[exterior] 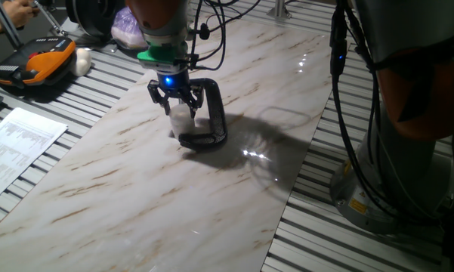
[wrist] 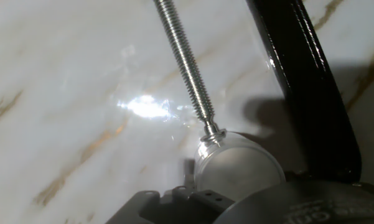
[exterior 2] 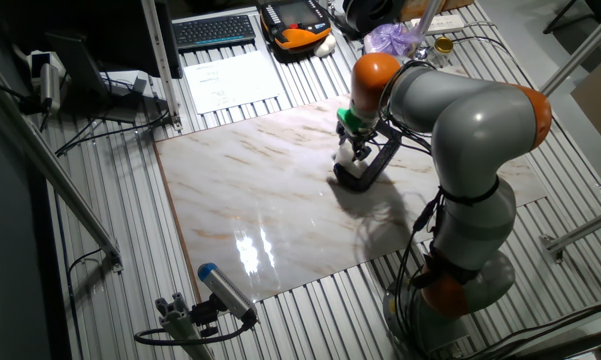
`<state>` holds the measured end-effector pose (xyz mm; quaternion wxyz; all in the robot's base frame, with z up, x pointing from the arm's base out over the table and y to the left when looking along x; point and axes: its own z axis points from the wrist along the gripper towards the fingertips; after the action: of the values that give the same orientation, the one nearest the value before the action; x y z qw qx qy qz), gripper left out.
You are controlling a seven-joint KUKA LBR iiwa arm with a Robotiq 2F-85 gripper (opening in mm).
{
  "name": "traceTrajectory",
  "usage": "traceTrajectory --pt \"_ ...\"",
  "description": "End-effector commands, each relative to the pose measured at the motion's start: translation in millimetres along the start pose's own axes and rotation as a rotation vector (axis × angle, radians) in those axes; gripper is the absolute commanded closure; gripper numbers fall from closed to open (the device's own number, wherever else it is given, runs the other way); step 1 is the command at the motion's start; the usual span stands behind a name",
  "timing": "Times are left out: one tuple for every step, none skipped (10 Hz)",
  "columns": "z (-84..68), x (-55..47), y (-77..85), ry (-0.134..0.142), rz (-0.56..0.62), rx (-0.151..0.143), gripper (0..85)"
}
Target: Unscrew the lid from the jar
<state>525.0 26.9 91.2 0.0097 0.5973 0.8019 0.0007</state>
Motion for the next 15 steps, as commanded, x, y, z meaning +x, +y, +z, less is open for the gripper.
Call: traceTrajectory --pt "0.0 0.1 0.1 0.0 -0.015 -0.002 34.0" --pt "0.1 0.1 0.1 0.003 -0.031 -0.005 34.0" --pt "0.1 0.0 0.1 0.005 -0.046 -0.008 34.0" --pt "0.3 0.1 0.2 0.003 -0.063 -0.008 34.0" --pt "0.3 0.2 0.2 0.001 -0.085 -0.009 34.0" --pt "0.2 0.1 0.2 -0.003 -0.106 -0.006 34.0" --pt "0.0 0.1 0.2 -0.006 -0.129 -0.007 34.0" --pt "-0.1 0.2 0.2 -0.008 -0.158 -0.007 34.0" --pt "-0.2 0.2 0.3 -0.009 -0.181 -0.008 34.0" --pt "-0.2 0.2 0.4 -0.011 -0.206 -0.009 34.0" --pt "-0.4 0.3 0.5 -0.013 -0.229 -0.009 34.0" --pt "-0.4 0.3 0.6 -0.016 -0.256 -0.009 34.0" --pt "-0.5 0.3 0.6 -0.021 -0.287 -0.007 34.0" --pt "-0.6 0.3 0.7 -0.021 -0.31 -0.01 34.0" --pt "-1.0 0.3 0.8 -0.023 -0.339 -0.011 34.0"
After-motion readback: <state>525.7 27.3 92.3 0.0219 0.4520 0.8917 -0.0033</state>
